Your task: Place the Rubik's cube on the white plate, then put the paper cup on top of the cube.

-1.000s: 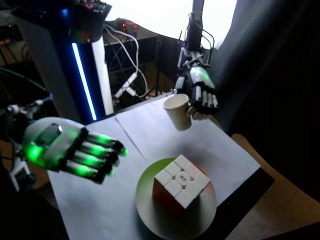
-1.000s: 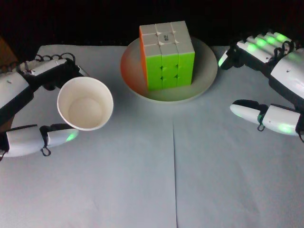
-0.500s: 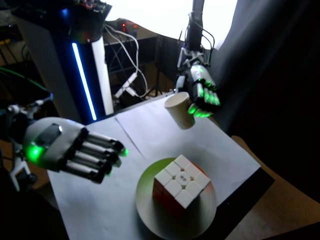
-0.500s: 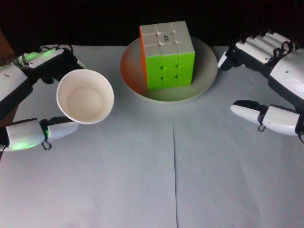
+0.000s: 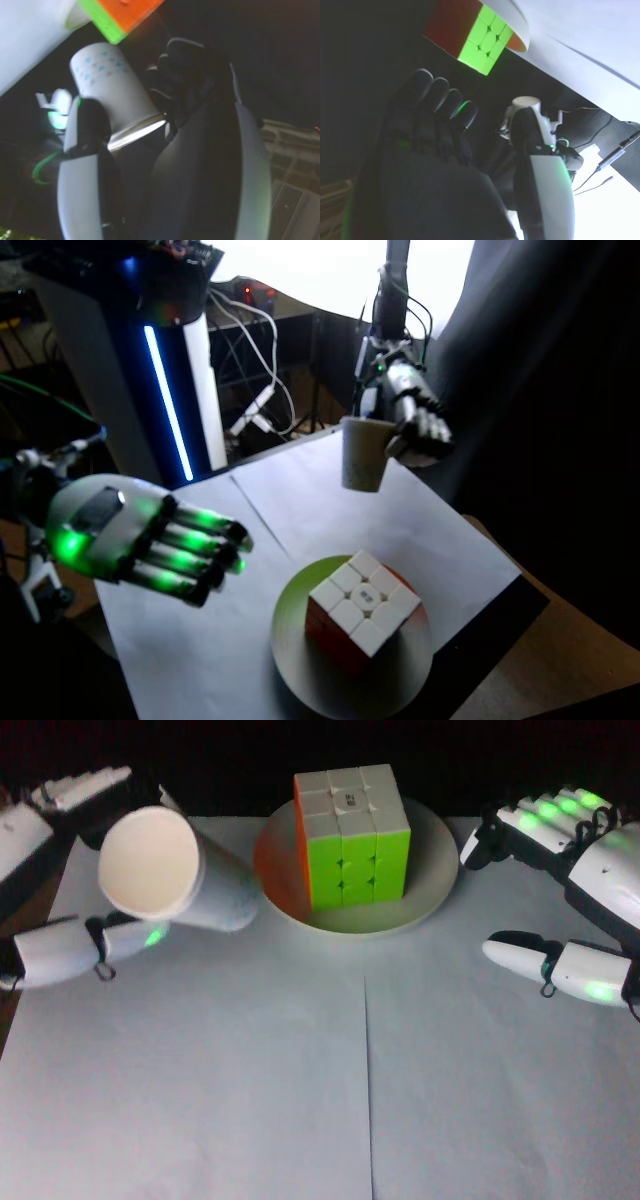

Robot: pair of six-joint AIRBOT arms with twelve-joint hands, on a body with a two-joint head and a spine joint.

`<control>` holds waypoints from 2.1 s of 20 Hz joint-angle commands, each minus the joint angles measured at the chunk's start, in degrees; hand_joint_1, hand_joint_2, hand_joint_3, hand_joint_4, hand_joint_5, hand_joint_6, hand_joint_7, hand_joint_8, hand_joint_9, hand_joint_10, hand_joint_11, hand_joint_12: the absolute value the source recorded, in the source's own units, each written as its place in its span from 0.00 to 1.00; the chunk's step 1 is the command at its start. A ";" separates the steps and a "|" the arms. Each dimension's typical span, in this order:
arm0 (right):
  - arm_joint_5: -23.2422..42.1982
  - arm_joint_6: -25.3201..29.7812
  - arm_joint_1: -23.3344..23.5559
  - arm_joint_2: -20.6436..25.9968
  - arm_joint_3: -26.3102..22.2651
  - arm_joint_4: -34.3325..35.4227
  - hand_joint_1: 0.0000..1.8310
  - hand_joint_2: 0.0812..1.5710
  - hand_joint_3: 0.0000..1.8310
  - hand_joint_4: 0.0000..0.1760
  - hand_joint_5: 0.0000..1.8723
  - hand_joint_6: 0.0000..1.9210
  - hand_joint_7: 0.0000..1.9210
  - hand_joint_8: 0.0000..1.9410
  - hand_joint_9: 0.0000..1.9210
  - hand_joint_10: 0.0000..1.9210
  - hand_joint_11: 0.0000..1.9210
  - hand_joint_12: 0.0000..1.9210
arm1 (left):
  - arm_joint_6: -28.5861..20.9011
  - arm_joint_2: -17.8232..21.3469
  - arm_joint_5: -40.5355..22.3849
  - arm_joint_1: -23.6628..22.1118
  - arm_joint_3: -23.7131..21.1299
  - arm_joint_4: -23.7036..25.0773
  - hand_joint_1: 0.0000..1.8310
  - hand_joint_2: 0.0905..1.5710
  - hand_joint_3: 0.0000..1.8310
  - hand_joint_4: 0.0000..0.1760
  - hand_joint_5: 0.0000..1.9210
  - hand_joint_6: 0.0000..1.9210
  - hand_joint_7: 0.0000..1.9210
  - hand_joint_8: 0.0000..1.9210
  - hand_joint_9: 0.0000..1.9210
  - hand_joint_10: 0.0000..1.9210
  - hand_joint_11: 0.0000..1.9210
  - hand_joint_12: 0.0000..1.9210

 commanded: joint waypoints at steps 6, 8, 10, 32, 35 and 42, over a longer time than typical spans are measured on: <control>7.13 0.25 -0.03 -0.21 -0.02 -0.32 0.41 0.78 0.00 0.00 0.00 0.72 0.00 0.72 0.02 0.80 0.00 0.94 | -2.03 -0.78 -4.41 -3.91 2.68 0.24 0.63 0.88 0.00 0.36 0.10 0.82 0.25 0.93 0.07 0.93 0.04 1.00; 7.13 0.25 -0.10 -0.27 -0.02 -0.31 0.42 0.77 0.00 0.00 0.00 0.67 0.00 0.72 0.01 0.86 0.00 1.00 | -2.47 -1.37 -2.93 -5.96 3.73 0.84 0.67 0.86 0.00 0.23 0.08 0.76 0.27 0.90 0.08 0.93 0.04 1.00; 7.13 0.25 -0.20 -0.26 -0.02 -0.29 0.43 0.79 0.00 0.05 0.00 0.69 0.00 0.74 0.03 0.81 0.00 0.96 | -2.90 -2.38 -0.47 -8.67 5.09 1.90 0.65 0.86 0.00 0.25 0.11 0.80 0.27 0.89 0.10 0.88 0.05 1.00; 7.13 0.25 -1.49 -0.99 0.01 0.02 0.46 0.78 0.00 0.00 0.00 0.70 0.00 0.76 0.01 0.85 0.00 0.97 | -10.56 -15.73 30.68 -32.15 23.41 13.75 0.60 0.78 0.00 0.00 0.15 0.77 0.14 0.78 0.12 0.85 0.09 1.00; 7.13 0.25 -1.62 -1.15 0.03 0.11 0.49 0.78 0.00 0.00 0.00 0.71 0.00 0.78 0.03 0.89 0.00 1.00 | -10.56 -17.33 36.24 -34.88 25.22 17.14 0.64 0.77 0.00 0.00 0.17 0.79 0.18 0.70 0.14 0.77 0.07 0.99; 7.12 0.25 -1.78 -1.46 0.19 0.29 0.42 0.80 0.00 0.00 0.00 0.66 0.00 0.74 0.02 0.83 0.00 0.90 | -14.74 -20.83 42.49 -35.97 29.33 21.45 0.53 0.84 0.00 0.00 0.31 0.82 0.19 0.58 0.15 0.72 0.12 1.00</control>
